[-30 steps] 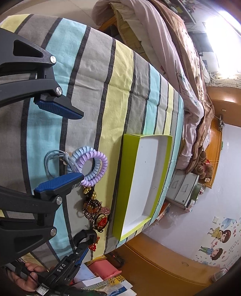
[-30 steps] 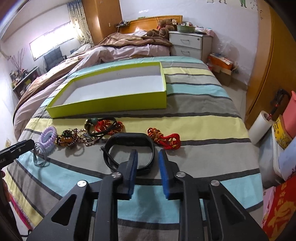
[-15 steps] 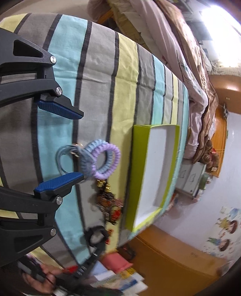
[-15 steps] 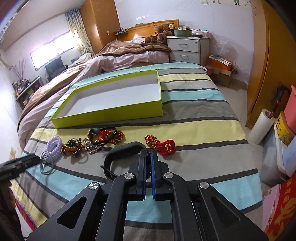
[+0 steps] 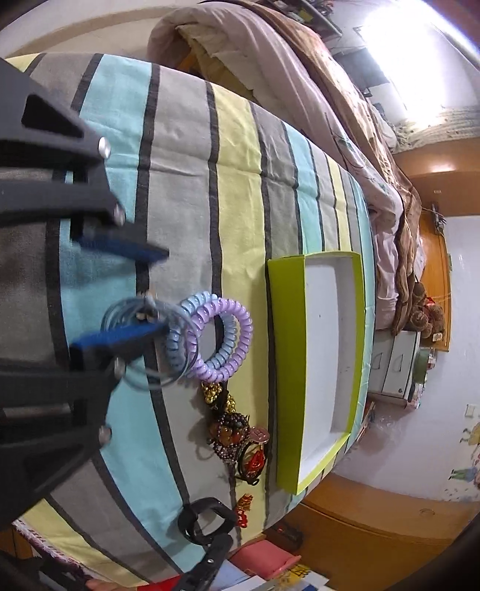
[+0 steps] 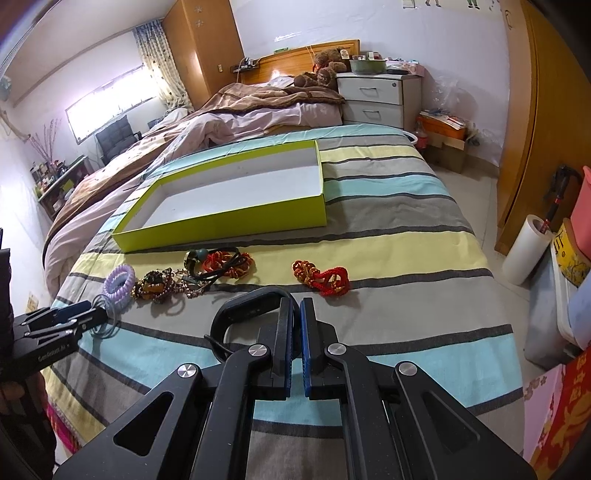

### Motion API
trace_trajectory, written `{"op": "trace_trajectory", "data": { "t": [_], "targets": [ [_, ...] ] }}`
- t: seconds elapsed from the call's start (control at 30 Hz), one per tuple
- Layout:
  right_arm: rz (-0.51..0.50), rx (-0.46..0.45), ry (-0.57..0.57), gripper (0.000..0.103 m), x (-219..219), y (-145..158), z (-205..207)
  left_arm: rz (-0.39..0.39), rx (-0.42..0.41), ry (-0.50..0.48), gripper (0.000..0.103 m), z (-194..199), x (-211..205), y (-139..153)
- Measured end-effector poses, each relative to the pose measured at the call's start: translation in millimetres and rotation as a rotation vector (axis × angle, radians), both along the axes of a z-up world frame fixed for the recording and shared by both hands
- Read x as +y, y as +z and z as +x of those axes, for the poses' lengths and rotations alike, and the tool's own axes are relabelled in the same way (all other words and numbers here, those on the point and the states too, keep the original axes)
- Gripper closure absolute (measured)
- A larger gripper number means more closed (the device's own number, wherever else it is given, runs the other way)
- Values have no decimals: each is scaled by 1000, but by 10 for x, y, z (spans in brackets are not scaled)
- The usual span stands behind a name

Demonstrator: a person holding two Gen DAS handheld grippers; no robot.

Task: Organize jewelry
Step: 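Close the left tool on the grey cable while the right tool holds the black band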

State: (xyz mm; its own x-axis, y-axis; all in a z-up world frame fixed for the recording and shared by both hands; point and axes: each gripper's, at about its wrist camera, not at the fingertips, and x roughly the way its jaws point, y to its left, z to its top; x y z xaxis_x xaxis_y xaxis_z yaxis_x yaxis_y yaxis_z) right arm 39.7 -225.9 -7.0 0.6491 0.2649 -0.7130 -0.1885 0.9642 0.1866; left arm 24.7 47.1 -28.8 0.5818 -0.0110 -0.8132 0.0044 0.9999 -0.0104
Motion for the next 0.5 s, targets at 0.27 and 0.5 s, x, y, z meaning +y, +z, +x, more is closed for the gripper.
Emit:
{"op": "trace_trajectory", "data": {
  "t": [0.27,0.5],
  "targets": [
    [18,17,2,99,-42,-30,0,-90,-29,-32,86,-66,-11,69],
    [-18,86,32,96,-23,-108,53,-124,-48,-31,86,-93,12,141]
  ]
}}
